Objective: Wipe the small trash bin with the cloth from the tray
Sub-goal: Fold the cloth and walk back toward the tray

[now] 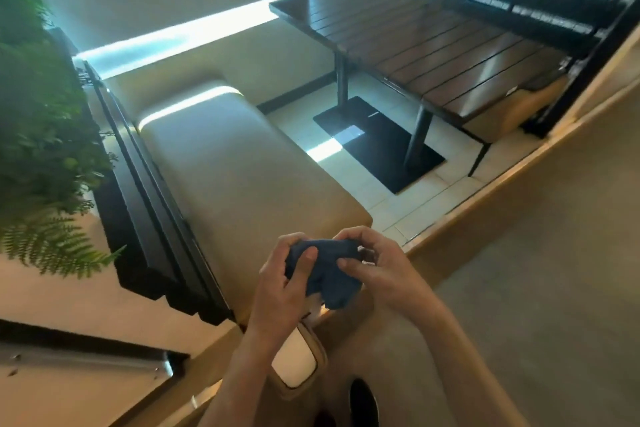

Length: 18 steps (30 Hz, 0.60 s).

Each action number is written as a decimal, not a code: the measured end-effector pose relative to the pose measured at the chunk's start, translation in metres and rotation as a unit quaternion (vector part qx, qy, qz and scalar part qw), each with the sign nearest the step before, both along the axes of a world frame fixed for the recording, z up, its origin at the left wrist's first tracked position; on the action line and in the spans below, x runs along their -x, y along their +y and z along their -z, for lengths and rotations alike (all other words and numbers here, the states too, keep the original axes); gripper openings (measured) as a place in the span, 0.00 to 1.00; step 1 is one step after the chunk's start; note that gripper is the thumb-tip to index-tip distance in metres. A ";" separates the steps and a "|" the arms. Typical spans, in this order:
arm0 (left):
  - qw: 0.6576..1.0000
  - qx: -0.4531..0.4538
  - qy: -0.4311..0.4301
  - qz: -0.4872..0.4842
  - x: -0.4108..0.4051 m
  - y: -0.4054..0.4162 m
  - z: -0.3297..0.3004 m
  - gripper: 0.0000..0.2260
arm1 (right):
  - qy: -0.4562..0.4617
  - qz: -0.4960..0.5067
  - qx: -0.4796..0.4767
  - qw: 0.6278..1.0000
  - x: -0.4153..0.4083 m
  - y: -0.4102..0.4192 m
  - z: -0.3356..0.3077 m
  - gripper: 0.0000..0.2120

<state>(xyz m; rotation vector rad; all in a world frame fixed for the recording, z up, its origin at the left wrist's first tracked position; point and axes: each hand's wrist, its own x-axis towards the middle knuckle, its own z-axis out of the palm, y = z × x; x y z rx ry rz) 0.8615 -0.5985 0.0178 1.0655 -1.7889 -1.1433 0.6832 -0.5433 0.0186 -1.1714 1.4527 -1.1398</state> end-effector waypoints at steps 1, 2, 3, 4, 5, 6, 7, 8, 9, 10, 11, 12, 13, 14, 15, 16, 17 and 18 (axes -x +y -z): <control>1.000 0.006 0.001 0.008 0.004 0.000 -0.001 0.07 | 0.009 0.010 0.000 1.000 0.002 0.004 -0.002 0.13; 1.000 0.011 0.001 0.014 0.007 0.001 -0.001 0.07 | 0.017 0.020 -0.001 1.000 0.004 0.008 -0.004 0.13; 1.000 0.014 0.003 0.021 0.010 0.002 -0.001 0.08 | 0.024 0.030 -0.006 0.999 0.005 0.013 -0.004 0.13; 1.000 0.016 0.006 0.026 0.013 0.003 0.000 0.08 | 0.029 0.040 -0.014 0.999 0.005 0.017 -0.004 0.14; 0.999 0.015 0.010 0.034 0.016 0.005 0.003 0.09 | 0.031 0.049 -0.026 0.998 0.006 0.022 -0.004 0.14; 0.999 0.013 0.012 0.046 0.018 0.008 0.007 0.10 | 0.031 0.059 -0.039 0.997 0.006 0.029 -0.003 0.14; 0.999 0.016 0.015 0.049 0.019 0.009 0.010 0.11 | 0.035 0.060 -0.045 0.997 0.006 0.034 -0.004 0.13; 0.998 0.019 0.016 0.055 0.020 0.011 0.014 0.11 | 0.039 0.063 -0.048 0.996 0.006 0.039 -0.003 0.12; 0.997 0.016 0.014 0.070 0.023 0.013 0.017 0.12 | 0.037 0.076 -0.052 0.995 0.007 0.046 -0.001 0.11; 0.996 0.011 0.010 0.084 0.027 0.016 0.020 0.12 | 0.030 0.091 -0.055 0.994 0.009 0.052 0.003 0.10; 0.995 0.004 0.006 0.099 0.031 0.019 0.022 0.12 | 0.022 0.106 -0.060 0.992 0.010 0.058 0.007 0.09; 0.994 -0.002 0.004 0.112 0.036 0.023 0.024 0.11 | 0.013 0.118 -0.064 0.991 0.013 0.065 0.012 0.09; 0.992 -0.004 0.001 0.124 0.042 0.026 0.026 0.11 | 0.005 0.130 -0.066 0.989 0.016 0.071 0.017 0.09; 0.991 -0.005 -0.004 0.134 0.048 0.030 0.028 0.10 | -0.003 0.141 -0.066 0.988 0.020 0.077 0.023 0.09; 0.989 -0.008 -0.007 0.145 0.054 0.033 0.030 0.10 | -0.013 0.153 -0.066 0.986 0.025 0.083 0.027 0.09; 0.988 -0.010 -0.012 0.155 0.062 0.035 0.033 0.09 | -0.022 0.165 -0.069 0.984 0.030 0.088 0.032 0.08; 0.986 -0.011 -0.018 0.165 0.071 0.037 0.035 0.09 | -0.032 0.174 -0.072 0.982 0.037 0.093 0.036 0.08; 0.985 -0.010 -0.025 0.173 0.081 0.039 0.038 0.09 | -0.045 0.181 -0.074 0.980 0.045 0.097 0.040 0.08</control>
